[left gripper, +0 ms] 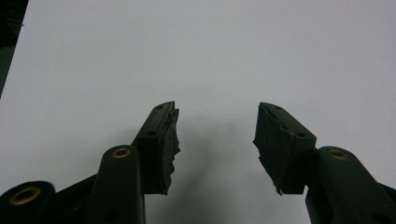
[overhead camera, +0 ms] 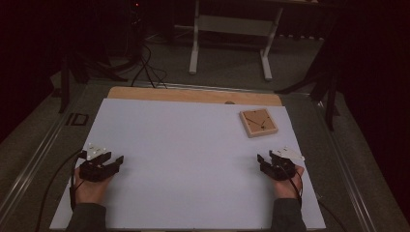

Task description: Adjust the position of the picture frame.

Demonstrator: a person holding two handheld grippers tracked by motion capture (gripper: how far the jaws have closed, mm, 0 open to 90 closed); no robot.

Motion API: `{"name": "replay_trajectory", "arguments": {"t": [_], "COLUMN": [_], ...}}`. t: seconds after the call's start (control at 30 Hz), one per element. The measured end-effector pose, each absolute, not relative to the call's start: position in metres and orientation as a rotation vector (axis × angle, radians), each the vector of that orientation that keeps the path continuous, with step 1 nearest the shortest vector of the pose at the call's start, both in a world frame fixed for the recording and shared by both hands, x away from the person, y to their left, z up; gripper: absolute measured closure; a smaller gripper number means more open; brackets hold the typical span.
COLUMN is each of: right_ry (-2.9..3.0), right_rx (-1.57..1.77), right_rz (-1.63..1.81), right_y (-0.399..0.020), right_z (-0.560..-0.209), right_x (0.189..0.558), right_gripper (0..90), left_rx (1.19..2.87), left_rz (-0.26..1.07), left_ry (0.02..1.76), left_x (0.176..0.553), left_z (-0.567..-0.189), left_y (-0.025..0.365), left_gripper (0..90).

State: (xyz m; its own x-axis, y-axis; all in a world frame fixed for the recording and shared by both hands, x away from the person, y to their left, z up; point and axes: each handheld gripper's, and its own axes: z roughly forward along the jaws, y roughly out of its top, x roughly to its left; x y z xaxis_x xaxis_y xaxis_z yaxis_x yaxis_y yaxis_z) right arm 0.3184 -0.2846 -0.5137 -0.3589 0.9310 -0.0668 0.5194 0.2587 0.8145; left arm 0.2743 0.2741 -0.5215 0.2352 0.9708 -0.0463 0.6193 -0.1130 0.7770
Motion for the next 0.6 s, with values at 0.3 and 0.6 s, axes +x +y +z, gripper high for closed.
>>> {"name": "replay_trajectory", "arguments": {"t": [0.3,0.6], "right_ry": [1.964,1.940], "right_rx": [1.323,1.307], "right_rz": [1.018,1.048], "right_y": [-0.286,-0.285], "right_z": [-0.509,-0.497], "right_x": [0.323,0.329], "right_gripper": [46.8,46.7], "left_rx": [1.827,1.836], "left_rz": [0.649,0.651], "left_ry": [1.460,1.468], "left_x": [0.275,0.276], "left_z": [-0.522,-0.524], "left_y": [0.273,0.273], "left_gripper": [48.3,48.3]}}
